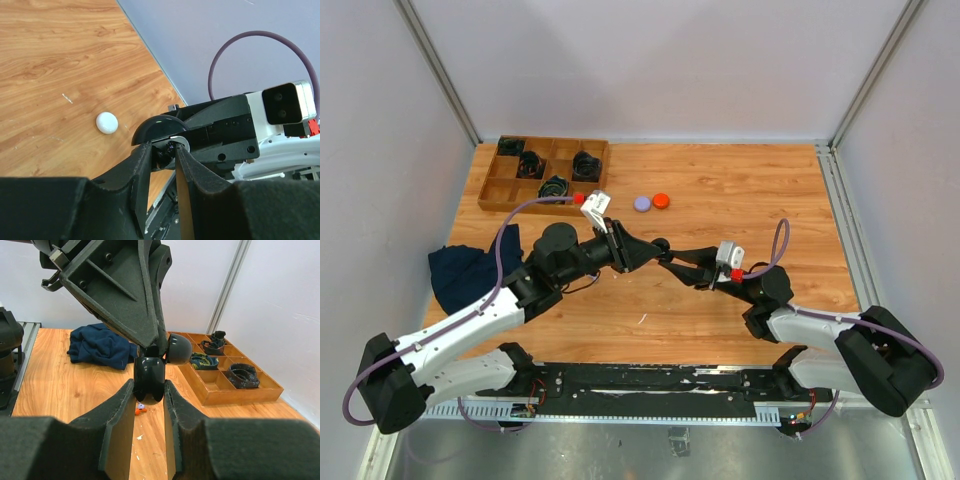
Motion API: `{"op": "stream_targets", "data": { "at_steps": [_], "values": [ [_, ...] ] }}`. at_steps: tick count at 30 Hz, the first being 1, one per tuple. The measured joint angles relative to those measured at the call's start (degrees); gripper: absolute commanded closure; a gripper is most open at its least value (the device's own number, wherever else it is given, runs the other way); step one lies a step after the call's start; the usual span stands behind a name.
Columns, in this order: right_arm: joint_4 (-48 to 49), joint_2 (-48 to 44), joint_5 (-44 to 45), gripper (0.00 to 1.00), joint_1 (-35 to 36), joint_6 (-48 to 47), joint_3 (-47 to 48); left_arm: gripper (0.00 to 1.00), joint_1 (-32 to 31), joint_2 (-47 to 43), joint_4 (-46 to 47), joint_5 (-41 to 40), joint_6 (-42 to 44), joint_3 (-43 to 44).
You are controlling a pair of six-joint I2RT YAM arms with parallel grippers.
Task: Insert the wireless bluetooth earbuds into the charging case
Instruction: Place the earbud in the charging case.
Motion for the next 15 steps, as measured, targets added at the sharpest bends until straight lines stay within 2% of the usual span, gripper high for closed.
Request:
{"op": "stream_targets", "data": {
  "at_steps": [15],
  "values": [
    [1.5,0.5,-1.0,0.96,0.0,1.4,0.2,0.68,0.0,-0.8,-0.9,2.5,7.5,1.3]
  ]
}}
